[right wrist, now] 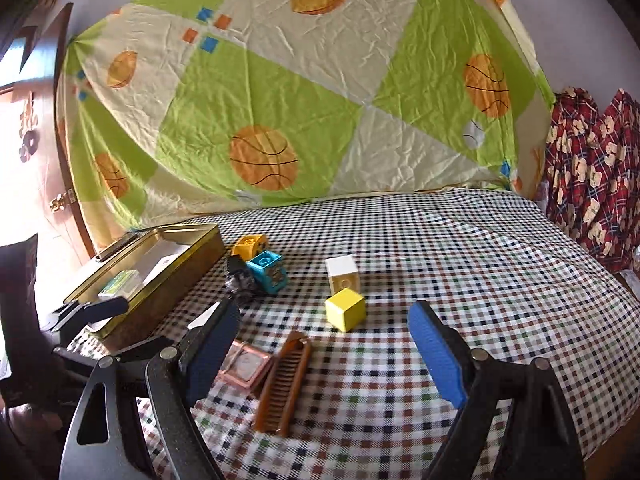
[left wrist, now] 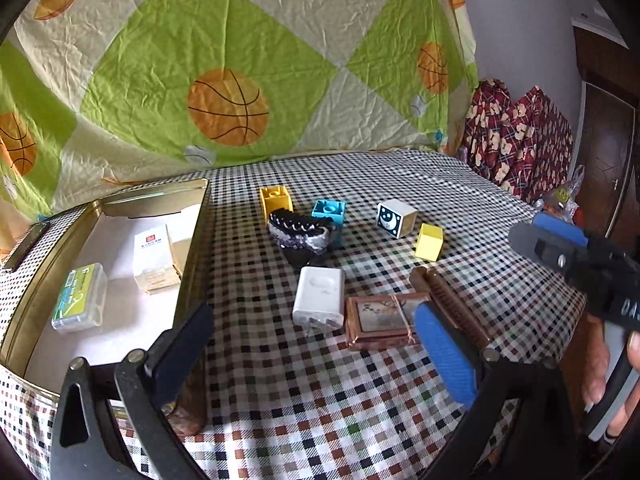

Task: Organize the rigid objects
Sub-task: 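Move both tools back toward the remaining objects on the table, then grasp the white plug adapter with the left tool while the right tool grasps the brown comb, then lift the white adapter with the left tool while the right tool lifts the brown comb, then carry the adapter and comb over the gold tin with both tools, then open the left tool over the tin while the right tool releases the comb, then move the left tool to the framed picture while the right tool approaches the yellow cube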

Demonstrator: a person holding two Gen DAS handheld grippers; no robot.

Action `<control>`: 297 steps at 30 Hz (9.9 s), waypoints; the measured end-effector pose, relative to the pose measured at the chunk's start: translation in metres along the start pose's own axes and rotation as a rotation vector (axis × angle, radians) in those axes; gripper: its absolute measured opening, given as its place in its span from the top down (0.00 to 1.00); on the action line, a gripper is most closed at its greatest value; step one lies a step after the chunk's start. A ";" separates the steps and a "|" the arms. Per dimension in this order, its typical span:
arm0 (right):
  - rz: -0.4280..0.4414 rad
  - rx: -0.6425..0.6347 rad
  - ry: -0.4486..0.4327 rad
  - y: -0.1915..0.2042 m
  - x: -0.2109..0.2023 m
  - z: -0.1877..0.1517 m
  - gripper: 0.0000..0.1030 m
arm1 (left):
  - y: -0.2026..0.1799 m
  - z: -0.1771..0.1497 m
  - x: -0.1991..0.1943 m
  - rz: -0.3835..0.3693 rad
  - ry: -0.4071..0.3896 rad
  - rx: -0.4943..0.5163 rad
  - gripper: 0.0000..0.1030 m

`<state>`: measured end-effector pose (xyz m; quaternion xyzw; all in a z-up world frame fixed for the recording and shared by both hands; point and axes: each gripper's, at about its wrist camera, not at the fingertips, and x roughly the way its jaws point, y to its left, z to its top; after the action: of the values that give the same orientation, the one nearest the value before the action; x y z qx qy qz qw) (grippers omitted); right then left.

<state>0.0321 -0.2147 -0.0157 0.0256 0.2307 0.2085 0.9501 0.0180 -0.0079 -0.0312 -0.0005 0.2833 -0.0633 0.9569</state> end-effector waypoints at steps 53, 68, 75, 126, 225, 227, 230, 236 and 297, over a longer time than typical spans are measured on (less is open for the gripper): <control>0.062 -0.116 0.348 0.005 0.097 -0.015 0.73 | -0.001 0.022 0.079 -0.119 0.249 0.045 0.35; 0.084 -0.088 0.341 0.001 0.096 -0.015 0.73 | 0.019 0.021 0.079 -0.088 0.256 0.030 0.53; 0.077 -0.096 0.342 0.002 0.095 -0.015 0.73 | 0.017 0.020 0.088 -0.085 0.304 0.072 0.55; 0.046 -0.132 0.063 0.008 0.055 -0.014 0.74 | 0.023 0.024 0.040 0.016 0.059 -0.007 0.64; 0.082 -0.223 -0.216 0.077 0.026 -0.023 0.74 | 0.066 0.001 -0.032 0.133 -0.244 -0.131 0.64; 0.092 -0.235 -0.212 0.084 0.027 -0.023 0.74 | 0.069 0.001 -0.034 0.134 -0.244 -0.137 0.64; 0.114 -0.248 -0.200 0.094 0.030 -0.022 0.74 | 0.074 0.000 -0.037 0.131 -0.246 -0.144 0.64; 0.179 -0.265 -0.177 0.114 0.035 -0.012 0.74 | 0.089 0.001 -0.039 0.144 -0.230 -0.155 0.64; -0.015 -0.118 0.056 0.010 0.048 -0.003 0.31 | 0.031 0.028 0.013 0.000 0.001 -0.050 0.12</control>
<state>0.0657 -0.1860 -0.0372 -0.0381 0.2446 0.2153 0.9446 0.0478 0.0206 -0.0154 -0.0245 0.2851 -0.0563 0.9565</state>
